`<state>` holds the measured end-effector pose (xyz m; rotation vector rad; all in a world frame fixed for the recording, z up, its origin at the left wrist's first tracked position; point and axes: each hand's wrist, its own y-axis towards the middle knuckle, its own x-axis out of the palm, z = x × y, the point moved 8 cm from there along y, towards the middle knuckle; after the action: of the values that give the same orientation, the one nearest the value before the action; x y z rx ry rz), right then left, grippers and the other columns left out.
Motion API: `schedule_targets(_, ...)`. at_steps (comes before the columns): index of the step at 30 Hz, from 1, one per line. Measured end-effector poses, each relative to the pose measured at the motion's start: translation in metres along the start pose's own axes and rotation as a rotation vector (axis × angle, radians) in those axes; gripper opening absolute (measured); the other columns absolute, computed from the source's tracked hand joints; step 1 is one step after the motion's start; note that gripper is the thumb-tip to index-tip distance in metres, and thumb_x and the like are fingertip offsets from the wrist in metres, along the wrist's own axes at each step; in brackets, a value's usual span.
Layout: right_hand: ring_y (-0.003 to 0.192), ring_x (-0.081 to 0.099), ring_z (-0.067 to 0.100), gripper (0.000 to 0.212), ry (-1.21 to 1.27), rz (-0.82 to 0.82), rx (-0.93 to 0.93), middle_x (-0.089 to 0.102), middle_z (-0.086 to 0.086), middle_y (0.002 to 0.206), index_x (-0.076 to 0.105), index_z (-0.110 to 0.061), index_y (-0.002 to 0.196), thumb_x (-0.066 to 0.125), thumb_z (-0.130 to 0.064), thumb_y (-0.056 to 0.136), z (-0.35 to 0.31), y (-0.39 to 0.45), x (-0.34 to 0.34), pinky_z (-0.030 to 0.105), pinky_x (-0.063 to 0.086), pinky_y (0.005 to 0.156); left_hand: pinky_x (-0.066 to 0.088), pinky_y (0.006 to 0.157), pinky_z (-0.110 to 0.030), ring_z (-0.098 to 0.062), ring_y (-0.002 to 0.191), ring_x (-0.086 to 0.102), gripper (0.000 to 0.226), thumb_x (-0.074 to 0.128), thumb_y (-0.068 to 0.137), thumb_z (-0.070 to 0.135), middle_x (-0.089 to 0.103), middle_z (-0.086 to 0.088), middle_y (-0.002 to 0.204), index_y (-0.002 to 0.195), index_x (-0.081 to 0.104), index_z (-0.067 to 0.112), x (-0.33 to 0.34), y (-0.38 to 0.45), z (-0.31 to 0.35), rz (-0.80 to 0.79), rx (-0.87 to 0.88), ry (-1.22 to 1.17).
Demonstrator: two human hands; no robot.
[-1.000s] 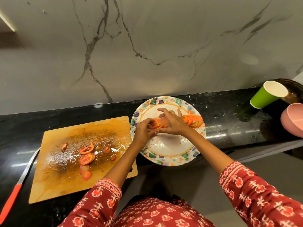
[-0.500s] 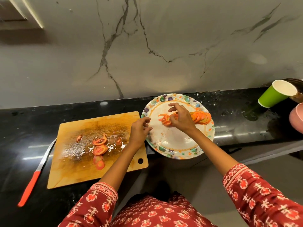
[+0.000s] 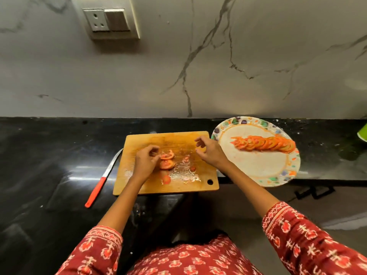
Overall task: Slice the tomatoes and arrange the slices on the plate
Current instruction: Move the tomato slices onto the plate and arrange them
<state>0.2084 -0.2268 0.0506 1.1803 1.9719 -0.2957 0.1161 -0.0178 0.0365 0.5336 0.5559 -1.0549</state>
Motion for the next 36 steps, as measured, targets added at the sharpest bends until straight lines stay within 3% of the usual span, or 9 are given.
schedule_targets(8, 0.089, 0.062, 0.015, 0.044, -0.077, -0.2, -0.01, 0.063, 0.006, 0.106, 0.048, -0.013, 0.126, 0.065, -0.021, 0.087, -0.048, 0.014, 0.05, 0.027, 0.053, 0.077, 0.048, 0.076, -0.023, -0.014, 0.078, 0.06, 0.023, 0.07, 0.076, -0.002, 0.068, -0.011, 0.101, 0.097, 0.066, 0.005, -0.026, -0.006, -0.039, -0.042, -0.07, 0.007)
schedule_targets(13, 0.106, 0.055, 0.015, 0.032, -0.29, -0.349, -0.124, 0.06, 0.003, 0.117, 0.054, -0.014, 0.119, 0.061, -0.016, 0.088, -0.076, 0.024, 0.08, 0.02, 0.044, 0.081, 0.046, 0.078, -0.02, -0.012, 0.081, 0.06, 0.023, 0.07, 0.077, 0.0, 0.068, -0.007, 0.103, 0.099, 0.068, 0.007, -0.036, -0.003, -0.041, 0.007, -0.069, -0.001)
schedule_targets(18, 0.106, 0.052, 0.018, 0.029, -0.467, -0.456, -0.17, 0.059, 0.003, 0.113, 0.054, -0.015, 0.114, 0.062, -0.021, 0.087, -0.08, 0.025, 0.098, 0.027, 0.048, 0.085, 0.051, 0.084, -0.025, -0.018, 0.095, 0.063, 0.025, 0.07, 0.077, 0.002, 0.067, -0.006, 0.11, 0.101, 0.067, 0.008, -0.033, -0.003, -0.042, 0.004, -0.069, -0.04)
schedule_targets(22, 0.096, 0.056, 0.015, 0.033, -0.347, -0.424, -0.103, 0.058, 0.004, 0.108, 0.051, -0.014, 0.118, 0.061, -0.013, 0.087, -0.078, 0.03, 0.085, 0.023, 0.047, 0.077, 0.048, 0.081, -0.021, -0.017, 0.093, 0.063, 0.027, 0.072, 0.075, 0.002, 0.066, -0.006, 0.106, 0.101, 0.067, 0.007, -0.028, -0.006, -0.032, 0.013, -0.05, -0.082)
schedule_targets(28, 0.081, 0.056, 0.009, 0.036, -0.06, -0.434, -0.095, 0.057, -0.003, 0.092, 0.042, -0.019, 0.107, 0.066, -0.008, 0.083, -0.095, 0.032, 0.071, 0.02, 0.048, 0.068, 0.046, 0.073, -0.006, -0.004, 0.086, 0.06, 0.027, 0.074, 0.074, 0.008, 0.067, 0.001, 0.097, 0.101, 0.068, 0.011, -0.027, -0.012, 0.003, -0.06, 0.162, -0.107)
schedule_targets(32, 0.081, 0.057, 0.011, 0.044, 0.018, -0.455, -0.079, 0.06, 0.003, 0.093, 0.037, -0.019, 0.112, 0.065, -0.004, 0.083, -0.102, 0.031, 0.073, 0.026, 0.051, 0.073, 0.048, 0.069, -0.008, -0.002, 0.077, 0.061, 0.02, 0.074, 0.075, 0.008, 0.07, -0.001, 0.089, 0.094, 0.07, 0.012, -0.028, -0.015, 0.007, -0.05, 0.22, -0.062)
schedule_targets(36, 0.081, 0.057, 0.012, 0.045, 0.087, -0.457, -0.075, 0.06, 0.004, 0.093, 0.035, -0.02, 0.112, 0.065, -0.004, 0.083, -0.108, 0.03, 0.076, 0.023, 0.049, 0.07, 0.05, 0.07, -0.015, -0.007, 0.078, 0.061, 0.02, 0.075, 0.074, 0.009, 0.068, -0.002, 0.088, 0.093, 0.068, 0.012, -0.032, -0.019, 0.01, -0.054, 0.259, -0.014)
